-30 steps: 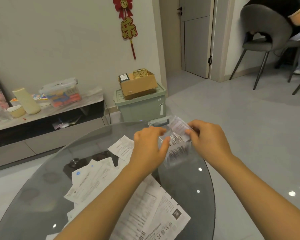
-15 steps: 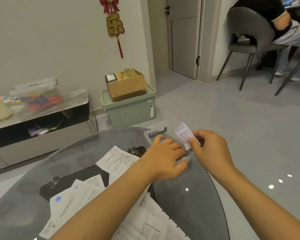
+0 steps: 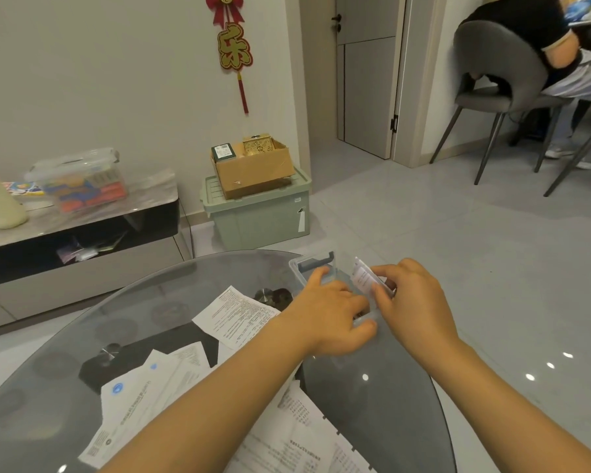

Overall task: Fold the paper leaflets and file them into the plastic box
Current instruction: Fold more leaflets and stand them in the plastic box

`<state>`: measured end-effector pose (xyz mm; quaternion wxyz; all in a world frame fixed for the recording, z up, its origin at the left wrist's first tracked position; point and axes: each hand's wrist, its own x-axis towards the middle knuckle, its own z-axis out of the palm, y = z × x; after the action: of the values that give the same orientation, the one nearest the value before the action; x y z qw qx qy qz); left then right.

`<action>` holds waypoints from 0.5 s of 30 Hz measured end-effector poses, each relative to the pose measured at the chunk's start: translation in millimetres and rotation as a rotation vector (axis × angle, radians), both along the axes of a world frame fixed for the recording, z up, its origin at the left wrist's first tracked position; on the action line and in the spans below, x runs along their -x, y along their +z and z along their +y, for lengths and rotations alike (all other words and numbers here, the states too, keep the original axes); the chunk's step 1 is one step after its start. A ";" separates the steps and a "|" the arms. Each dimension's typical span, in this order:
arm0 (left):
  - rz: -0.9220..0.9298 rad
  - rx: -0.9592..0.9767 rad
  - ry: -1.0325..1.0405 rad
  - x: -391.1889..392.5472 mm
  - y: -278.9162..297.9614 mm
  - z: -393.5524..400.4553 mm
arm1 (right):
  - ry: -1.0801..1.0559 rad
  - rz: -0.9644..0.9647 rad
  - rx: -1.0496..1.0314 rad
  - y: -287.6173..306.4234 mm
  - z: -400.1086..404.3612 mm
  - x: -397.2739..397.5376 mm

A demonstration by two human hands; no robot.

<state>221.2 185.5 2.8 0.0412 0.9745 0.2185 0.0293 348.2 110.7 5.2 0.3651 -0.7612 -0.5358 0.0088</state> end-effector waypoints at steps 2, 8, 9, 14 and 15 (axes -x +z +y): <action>-0.052 0.012 0.003 2.6 0.4 -2.3 | 0.002 -0.008 0.034 1.5 2.0 1.0; -0.177 0.050 0.018 2.8 0.2 -4.8 | -0.074 -0.094 0.169 11.5 7.0 1.4; -0.186 0.073 0.024 2.6 0.0 -4.7 | -0.084 -0.111 0.175 11.6 8.1 3.3; -0.209 0.096 0.018 3.1 -0.5 -6.0 | -0.124 -0.227 0.300 16.1 10.8 9.1; -0.212 0.081 0.014 3.6 -0.9 -6.3 | -0.143 -0.263 0.340 18.0 11.3 7.8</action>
<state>217.6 179.3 1.9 0.1034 0.9619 0.2209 0.1234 340.4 121.9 23.2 0.1582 -0.8426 -0.5142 -0.0264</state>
